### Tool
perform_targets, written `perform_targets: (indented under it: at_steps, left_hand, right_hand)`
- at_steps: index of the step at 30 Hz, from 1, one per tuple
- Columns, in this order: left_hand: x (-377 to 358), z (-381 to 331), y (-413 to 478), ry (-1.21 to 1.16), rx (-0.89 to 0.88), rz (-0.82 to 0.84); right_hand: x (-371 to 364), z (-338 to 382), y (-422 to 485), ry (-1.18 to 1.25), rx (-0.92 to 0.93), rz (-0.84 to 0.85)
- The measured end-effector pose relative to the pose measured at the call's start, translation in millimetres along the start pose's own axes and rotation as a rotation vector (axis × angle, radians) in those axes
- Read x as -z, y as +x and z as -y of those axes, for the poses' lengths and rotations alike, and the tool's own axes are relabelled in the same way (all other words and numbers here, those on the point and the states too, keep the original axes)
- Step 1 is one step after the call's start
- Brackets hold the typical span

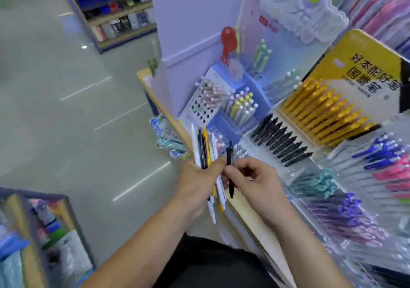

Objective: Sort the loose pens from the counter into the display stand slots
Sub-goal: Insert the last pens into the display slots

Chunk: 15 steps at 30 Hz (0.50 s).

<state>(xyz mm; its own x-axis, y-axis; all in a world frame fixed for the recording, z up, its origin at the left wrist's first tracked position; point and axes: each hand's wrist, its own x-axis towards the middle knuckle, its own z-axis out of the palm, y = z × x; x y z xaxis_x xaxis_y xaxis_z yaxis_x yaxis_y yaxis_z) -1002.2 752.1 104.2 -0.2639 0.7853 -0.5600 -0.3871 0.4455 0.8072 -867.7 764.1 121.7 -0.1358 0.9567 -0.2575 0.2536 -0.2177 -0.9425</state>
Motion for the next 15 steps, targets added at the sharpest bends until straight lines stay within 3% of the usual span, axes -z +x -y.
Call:
perform_targets:
  at_steps: [11, 15]
  left_hand:
    - [-37, -41, 48, 0.259, 0.083, 0.338]
    - [-68, -38, 59, 0.342, 0.062, 0.390]
  right_hand:
    - [32, 13, 11, 0.008, 0.016, -0.601]
    - [73, 5, -5, 0.017, 0.023, -0.699]
